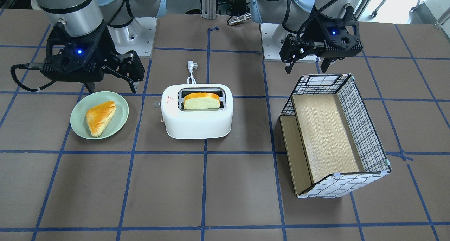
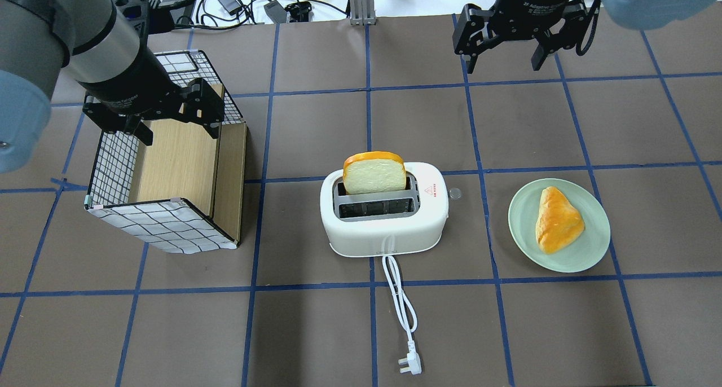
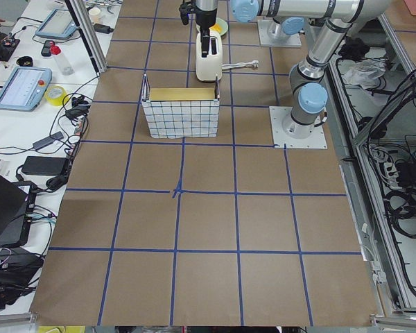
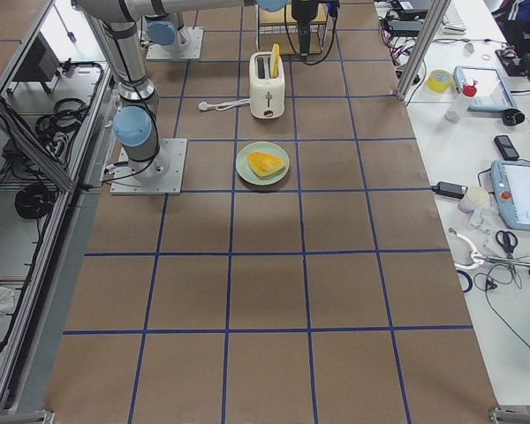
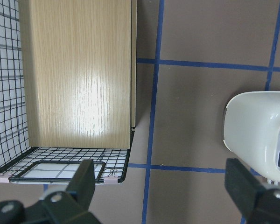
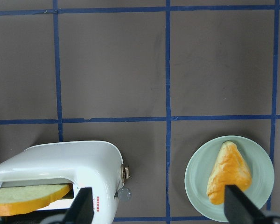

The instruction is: Press toaster with right arm

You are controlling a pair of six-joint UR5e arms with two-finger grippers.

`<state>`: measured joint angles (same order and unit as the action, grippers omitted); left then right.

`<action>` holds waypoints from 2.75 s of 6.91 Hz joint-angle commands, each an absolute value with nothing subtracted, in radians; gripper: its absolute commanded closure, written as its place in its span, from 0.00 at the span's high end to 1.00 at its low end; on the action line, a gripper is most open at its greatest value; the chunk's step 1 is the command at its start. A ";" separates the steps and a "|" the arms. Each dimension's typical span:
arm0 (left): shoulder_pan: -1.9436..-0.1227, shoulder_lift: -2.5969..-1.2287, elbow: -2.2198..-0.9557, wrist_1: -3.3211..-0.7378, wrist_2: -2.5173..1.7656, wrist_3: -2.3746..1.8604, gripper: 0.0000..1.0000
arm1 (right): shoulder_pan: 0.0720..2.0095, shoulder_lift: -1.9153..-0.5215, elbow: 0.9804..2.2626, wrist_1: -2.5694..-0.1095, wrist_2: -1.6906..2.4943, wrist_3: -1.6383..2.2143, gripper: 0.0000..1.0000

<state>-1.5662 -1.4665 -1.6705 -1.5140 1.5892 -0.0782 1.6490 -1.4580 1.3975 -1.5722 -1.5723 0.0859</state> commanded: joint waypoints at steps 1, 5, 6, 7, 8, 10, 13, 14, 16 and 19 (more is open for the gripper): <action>-1.566 -1.466 -1.671 -1.514 1.589 -0.078 1.00 | 1.649 -1.459 1.399 -1.572 -1.572 0.086 1.00; -1.566 -1.466 -1.671 -1.514 1.588 -0.078 1.00 | 1.649 -1.457 1.397 -1.571 -1.574 0.084 1.00; -1.566 -1.466 -1.671 -1.514 1.589 -0.078 1.00 | 1.649 -1.457 1.399 -1.571 -1.574 0.086 1.00; -1.566 -1.466 -1.671 -1.514 1.589 -0.078 1.00 | 1.649 -1.456 1.397 -1.572 -1.574 0.078 1.00; -1.566 -1.466 -1.671 -1.514 1.589 -0.078 1.00 | 1.649 -1.456 1.391 -1.565 -1.574 0.081 1.00; -1.566 -1.466 -1.671 -1.514 1.589 -0.078 1.00 | 1.646 -1.456 1.399 -1.574 -1.572 0.089 0.70; -1.566 -1.466 -1.671 -1.514 1.589 -0.078 1.00 | 1.596 -1.454 1.401 -1.495 -1.533 0.069 0.00; -1.566 -1.466 -1.671 -1.514 1.589 -0.078 1.00 | 1.529 -1.454 1.401 -1.441 -1.447 0.049 0.00; -1.566 -1.466 -1.671 -1.514 1.589 -0.078 1.00 | 1.340 -1.454 1.408 -1.220 -1.241 -0.183 0.00; -1.566 -1.466 -1.671 -1.514 1.589 -0.078 1.00 | 1.241 -1.454 1.604 -1.179 -0.922 -0.463 0.00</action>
